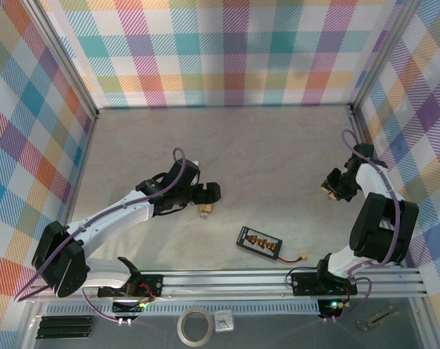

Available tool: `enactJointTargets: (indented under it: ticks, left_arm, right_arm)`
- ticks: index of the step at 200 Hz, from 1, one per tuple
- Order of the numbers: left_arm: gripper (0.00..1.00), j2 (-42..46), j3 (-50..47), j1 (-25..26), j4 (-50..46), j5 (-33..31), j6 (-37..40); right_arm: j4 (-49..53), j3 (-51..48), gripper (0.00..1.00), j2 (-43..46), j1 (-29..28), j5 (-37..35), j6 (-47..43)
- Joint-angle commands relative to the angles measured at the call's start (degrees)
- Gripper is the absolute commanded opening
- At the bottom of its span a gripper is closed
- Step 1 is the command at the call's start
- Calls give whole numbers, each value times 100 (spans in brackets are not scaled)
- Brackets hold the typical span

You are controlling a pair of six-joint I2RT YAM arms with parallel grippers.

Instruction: Unlock with the key

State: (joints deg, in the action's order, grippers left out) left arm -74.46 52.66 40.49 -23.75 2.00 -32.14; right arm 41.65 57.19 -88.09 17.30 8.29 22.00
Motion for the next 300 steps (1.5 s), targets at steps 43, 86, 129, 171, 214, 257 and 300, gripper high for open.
enactJointTargets:
  ticks: [43, 86, 129, 171, 214, 257, 300]
  left_arm:
    - [94, 247, 35, 73, -94, -130, -56]
    - [94, 220, 44, 73, -138, -132, -2]
    - [95, 128, 52, 68, -112, -152, 22]
    - [95, 81, 109, 70, -120, -165, 76]
    - [95, 75, 72, 72, -155, -200, 84]
    - [95, 54, 38, 69, -68, -139, 6]
    - [95, 47, 47, 71, 604, 502, -511]
  right_arm:
    - [3, -28, 33, -601, 43, -24, 379]
    - [93, 15, 34, -819, 62, -227, 453]
    - [-22, 19, 36, -940, 98, -280, 523]
    - [-30, 289, 27, -1227, 108, -435, 618]
    - [-58, 352, 12, -1377, 165, -751, 621]
    - [-211, 179, 0, -1253, 143, -369, 462]
    - [-374, -128, 0, -98, -395, 695, -81]
